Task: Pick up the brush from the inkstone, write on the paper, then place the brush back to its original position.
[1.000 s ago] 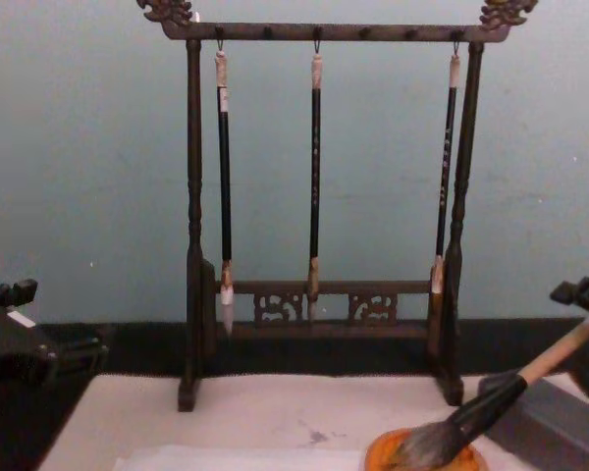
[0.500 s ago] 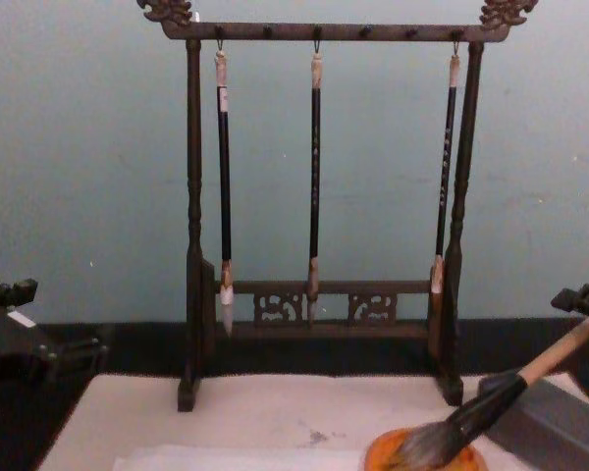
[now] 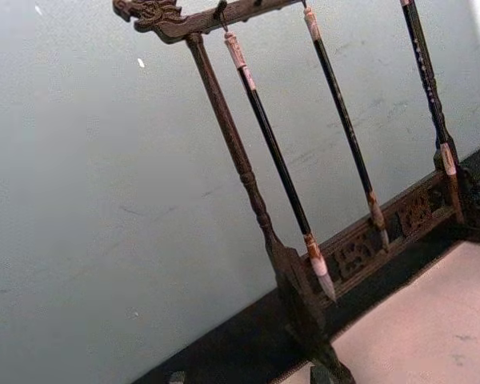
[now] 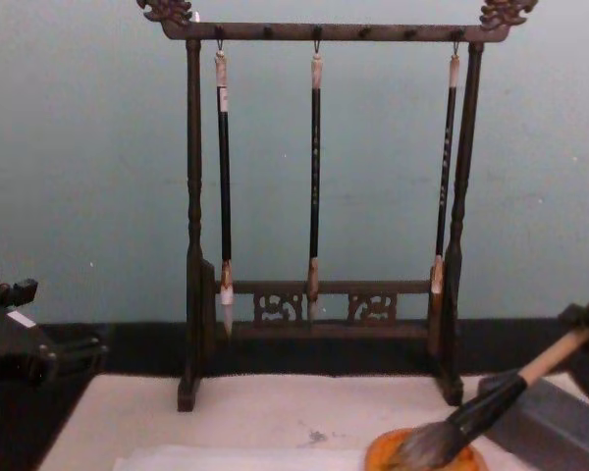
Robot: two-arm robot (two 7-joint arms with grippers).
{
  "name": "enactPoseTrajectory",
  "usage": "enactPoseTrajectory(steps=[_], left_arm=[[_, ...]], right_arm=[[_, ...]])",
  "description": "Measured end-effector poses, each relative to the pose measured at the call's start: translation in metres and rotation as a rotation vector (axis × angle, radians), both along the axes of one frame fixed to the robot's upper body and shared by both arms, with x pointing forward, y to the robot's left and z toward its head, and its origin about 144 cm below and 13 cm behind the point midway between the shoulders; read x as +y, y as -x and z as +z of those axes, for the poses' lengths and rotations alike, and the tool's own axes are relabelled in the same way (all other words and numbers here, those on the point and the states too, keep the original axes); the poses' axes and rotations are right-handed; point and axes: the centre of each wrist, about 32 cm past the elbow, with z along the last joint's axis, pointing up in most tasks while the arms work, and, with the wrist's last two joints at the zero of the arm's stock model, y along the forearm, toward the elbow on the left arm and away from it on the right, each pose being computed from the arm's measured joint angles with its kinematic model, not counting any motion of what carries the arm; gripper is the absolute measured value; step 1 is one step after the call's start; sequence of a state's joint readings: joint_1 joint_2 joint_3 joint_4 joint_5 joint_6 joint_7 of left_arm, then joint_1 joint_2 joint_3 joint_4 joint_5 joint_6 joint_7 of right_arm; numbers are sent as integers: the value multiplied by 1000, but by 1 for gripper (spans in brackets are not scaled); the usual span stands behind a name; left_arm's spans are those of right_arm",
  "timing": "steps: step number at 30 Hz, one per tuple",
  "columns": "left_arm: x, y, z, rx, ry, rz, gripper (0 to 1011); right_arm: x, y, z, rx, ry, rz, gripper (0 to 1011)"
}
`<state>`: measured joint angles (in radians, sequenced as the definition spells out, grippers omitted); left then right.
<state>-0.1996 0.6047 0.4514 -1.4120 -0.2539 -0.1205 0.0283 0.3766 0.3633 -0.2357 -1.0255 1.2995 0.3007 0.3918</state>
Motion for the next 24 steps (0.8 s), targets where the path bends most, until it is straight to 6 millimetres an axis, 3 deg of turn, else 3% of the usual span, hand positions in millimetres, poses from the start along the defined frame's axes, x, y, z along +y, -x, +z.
enactPoseTrajectory(steps=[6, 24], left_arm=[[0, 0, 0, 0, 0, 0, 1010], [0, 0, 0, 0, 0, 0, 1010]], right_arm=[[0, 0, 0, 0, 0, 0, 178], [0, 5, 10, -28, 1, 31, 172]])
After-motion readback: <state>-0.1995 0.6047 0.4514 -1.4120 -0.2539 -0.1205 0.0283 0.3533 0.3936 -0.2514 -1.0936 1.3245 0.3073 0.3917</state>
